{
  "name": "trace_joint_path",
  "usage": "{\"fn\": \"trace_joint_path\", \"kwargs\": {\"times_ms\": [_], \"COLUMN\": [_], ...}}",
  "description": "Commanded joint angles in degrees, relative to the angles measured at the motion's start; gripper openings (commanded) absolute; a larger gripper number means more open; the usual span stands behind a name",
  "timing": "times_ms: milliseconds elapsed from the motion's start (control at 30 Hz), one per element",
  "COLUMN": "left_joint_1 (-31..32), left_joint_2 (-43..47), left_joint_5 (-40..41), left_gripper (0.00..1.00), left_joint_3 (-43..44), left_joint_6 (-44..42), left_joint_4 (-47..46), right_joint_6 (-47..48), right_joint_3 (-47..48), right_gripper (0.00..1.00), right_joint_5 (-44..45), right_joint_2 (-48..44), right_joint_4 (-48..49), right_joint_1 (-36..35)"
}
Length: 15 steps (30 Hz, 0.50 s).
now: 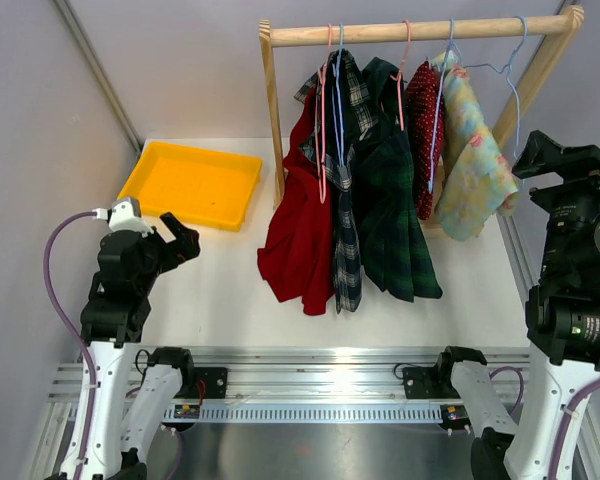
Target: Remove the skirt from the hanger
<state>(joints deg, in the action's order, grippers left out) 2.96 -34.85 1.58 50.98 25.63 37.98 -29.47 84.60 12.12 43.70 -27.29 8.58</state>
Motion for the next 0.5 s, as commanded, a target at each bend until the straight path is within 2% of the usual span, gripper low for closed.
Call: {"fn": "trace_joint_path", "kwargs": {"times_ms": [0, 100, 200, 267, 300, 400, 467], "left_joint_1": [-0.06, 0.03, 0.03, 0.03, 0.03, 0.03, 0.03], "left_joint_2": [1.36, 2.24, 2.07, 1.72, 1.54, 1.54, 1.63], "left_joint_5": [0.88, 0.79, 0.00, -0.18, -0.27, -0.18, -0.09], "left_gripper": [0.99, 0.99, 0.99, 0.99, 0.99, 0.99, 0.99], "left_joint_3": [-0.62, -1.50, -1.76, -1.85, -1.94, -2.03, -2.11], "left_joint_6": [-2.60, -2.51, -2.43, -2.42, -2.34, -2.16, -2.07], "left_joint_4": [1.22, 0.52, 0.17, 0.17, -0.01, -0.27, -0.18], "right_joint_6": [7.05, 9.61, 10.31, 11.45, 11.54, 12.77, 13.74], "right_joint_3": [0.41, -7.76, -7.79, -2.27, 0.28, 13.71, 16.03], "right_gripper": [0.99, 0.99, 0.99, 0.99, 0.99, 0.99, 0.99], "right_joint_5": [-8.85, -8.26, -9.91, -13.94, -14.49, -14.67, -13.36], "right_joint_2": [-3.16, -7.92, -4.36, 0.22, 5.29, 14.62, 18.15], "right_joint_4": [9.66, 20.92, 21.58, 18.95, 14.50, 5.79, 4.09], "right_joint_1": [0.03, 0.03, 0.03, 0.03, 0.03, 0.03, 0.03]}}
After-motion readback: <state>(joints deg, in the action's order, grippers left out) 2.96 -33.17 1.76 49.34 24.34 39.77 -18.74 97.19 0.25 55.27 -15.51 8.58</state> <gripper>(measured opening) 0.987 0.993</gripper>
